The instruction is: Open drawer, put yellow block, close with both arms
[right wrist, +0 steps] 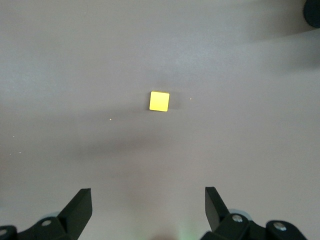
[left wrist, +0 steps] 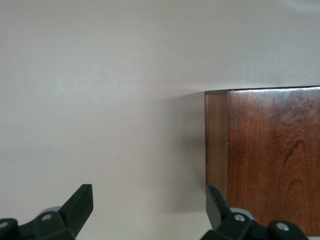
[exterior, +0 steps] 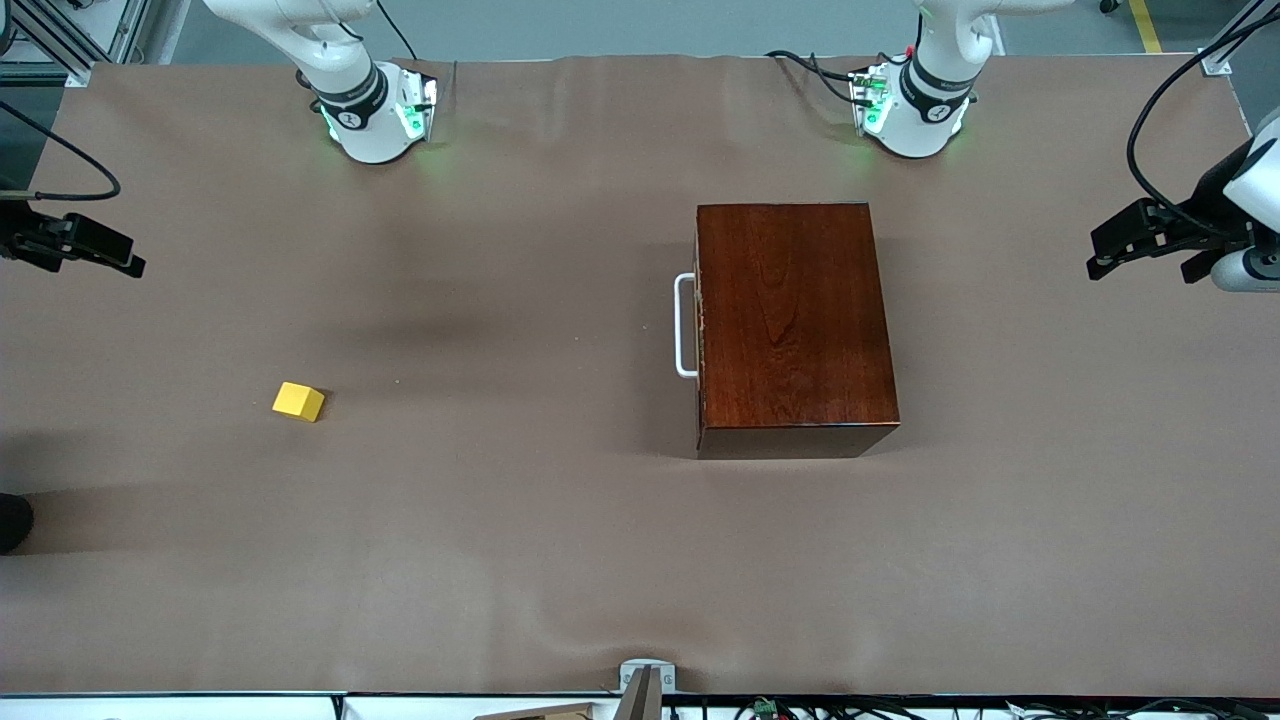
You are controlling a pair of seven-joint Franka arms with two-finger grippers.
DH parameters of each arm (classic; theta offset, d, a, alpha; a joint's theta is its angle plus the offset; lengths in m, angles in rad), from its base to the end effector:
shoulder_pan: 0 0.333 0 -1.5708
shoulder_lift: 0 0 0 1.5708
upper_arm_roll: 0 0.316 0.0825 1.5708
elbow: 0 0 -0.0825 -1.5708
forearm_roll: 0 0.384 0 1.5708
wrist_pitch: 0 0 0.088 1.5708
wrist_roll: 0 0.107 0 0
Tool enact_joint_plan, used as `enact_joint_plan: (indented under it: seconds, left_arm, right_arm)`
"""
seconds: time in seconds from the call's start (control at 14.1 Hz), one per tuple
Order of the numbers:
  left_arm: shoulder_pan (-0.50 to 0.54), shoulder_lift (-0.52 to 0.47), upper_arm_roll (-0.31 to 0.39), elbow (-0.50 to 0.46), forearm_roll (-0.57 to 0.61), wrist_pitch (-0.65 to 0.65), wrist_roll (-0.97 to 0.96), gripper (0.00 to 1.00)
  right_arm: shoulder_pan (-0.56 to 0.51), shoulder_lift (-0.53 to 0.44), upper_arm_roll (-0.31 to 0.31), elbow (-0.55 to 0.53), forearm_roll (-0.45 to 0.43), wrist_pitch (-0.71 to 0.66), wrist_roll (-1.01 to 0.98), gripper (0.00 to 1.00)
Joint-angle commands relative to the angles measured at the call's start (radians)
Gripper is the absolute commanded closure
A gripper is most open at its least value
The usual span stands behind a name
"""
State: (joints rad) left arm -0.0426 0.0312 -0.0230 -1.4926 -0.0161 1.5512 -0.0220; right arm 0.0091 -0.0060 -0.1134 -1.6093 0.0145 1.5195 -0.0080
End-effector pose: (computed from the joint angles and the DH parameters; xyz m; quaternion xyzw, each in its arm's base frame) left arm 0.5616 -0.0384 0.6422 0.9996 -0.0221 0.0133 0.0090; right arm 0.5430 -0.0554 0.6055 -0.9979 0.0480 0.0414 0.0099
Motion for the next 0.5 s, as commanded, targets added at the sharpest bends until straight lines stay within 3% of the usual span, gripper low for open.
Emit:
enact_joint_plan:
  seconds: [0.0, 0.42]
  left_arm:
    - [-0.002, -0.007, 0.002, -0.008, -0.005, 0.012, -0.012, 0.00]
    - [-0.003, -0.002, 0.002, -0.003, -0.005, 0.013, -0.012, 0.00]
  right_arm:
    - [0.000, -0.002, 0.001, 0.003, 0.001, -0.007, 0.002, 0.00]
    - [0.000, -0.002, 0.001, 0.003, 0.001, -0.009, 0.002, 0.00]
